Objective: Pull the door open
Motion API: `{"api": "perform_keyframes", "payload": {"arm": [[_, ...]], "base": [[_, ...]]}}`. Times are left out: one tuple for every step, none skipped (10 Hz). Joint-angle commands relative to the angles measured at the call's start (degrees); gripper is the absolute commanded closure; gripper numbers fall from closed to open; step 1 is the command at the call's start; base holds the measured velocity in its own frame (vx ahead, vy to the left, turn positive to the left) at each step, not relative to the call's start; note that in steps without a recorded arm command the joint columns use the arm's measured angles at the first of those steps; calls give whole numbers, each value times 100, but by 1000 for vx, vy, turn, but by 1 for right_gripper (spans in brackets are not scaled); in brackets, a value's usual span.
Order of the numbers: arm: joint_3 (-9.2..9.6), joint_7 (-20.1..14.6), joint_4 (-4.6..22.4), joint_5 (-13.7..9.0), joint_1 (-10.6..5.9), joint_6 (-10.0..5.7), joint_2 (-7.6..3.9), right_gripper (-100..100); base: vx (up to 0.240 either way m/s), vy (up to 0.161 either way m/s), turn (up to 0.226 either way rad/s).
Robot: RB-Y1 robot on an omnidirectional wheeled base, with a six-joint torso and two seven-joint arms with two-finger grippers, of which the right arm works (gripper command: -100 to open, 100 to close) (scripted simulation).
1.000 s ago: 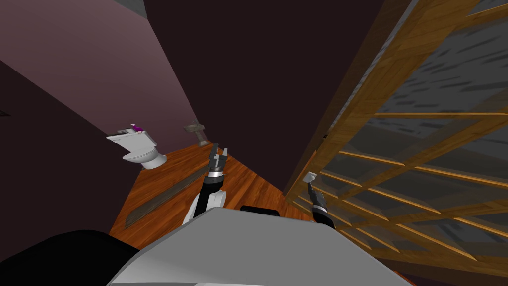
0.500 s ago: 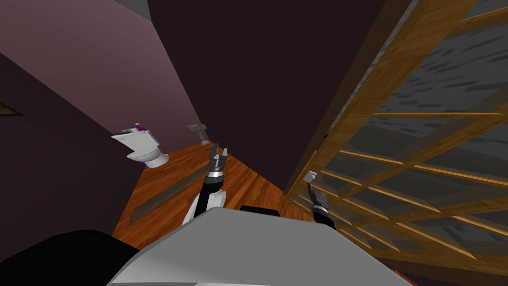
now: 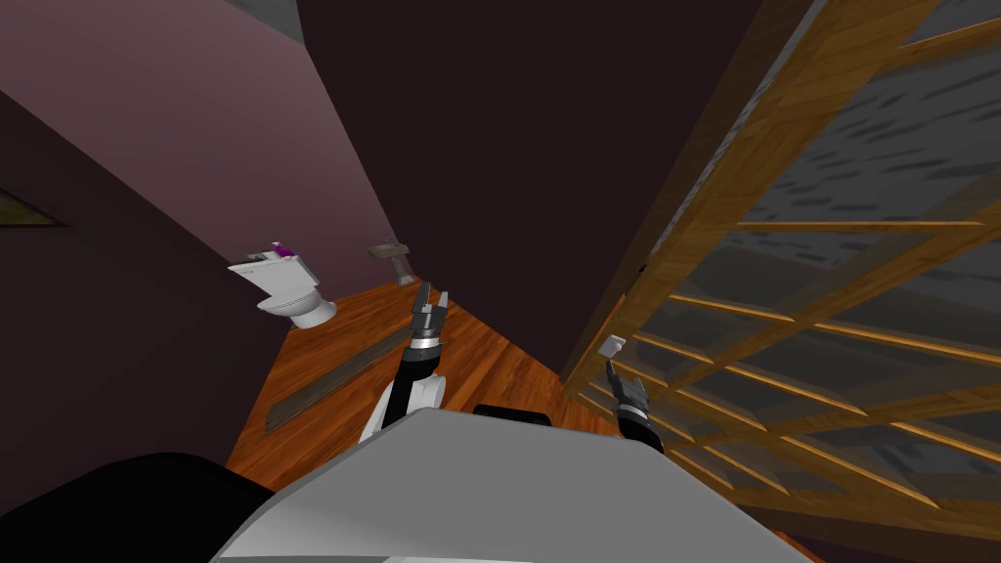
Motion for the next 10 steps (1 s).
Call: {"api": "perform_keyframes", "payload": {"arm": [[-52, 286, 2, 40, -6, 16, 1, -100], [-52, 338, 2, 40, -6, 16, 1, -100], [-85, 535, 4, 64, -9, 26, 3, -100], [-112, 691, 6, 85, -12, 34, 4, -100], [-139, 847, 8, 106, -16, 41, 5, -100], [-161, 975, 9, 123, -18, 48, 7, -100], [-180, 1079, 10, 137, -20, 53, 7, -100], [-199, 1182, 12, 151, -22, 59, 8, -100], [-218, 1288, 13, 166, -25, 65, 9, -100], [-206, 1211, 5, 157, -22, 63, 12, -100]], "base": [[-30, 17, 25], [-19, 14, 9], [-22, 13, 14], [-31, 16, 20], [-33, 19, 25], [-30, 18, 17], [-25, 19, 14], [-23, 15, 12], [-24, 13, 14], [-11, 6, 1]]}}
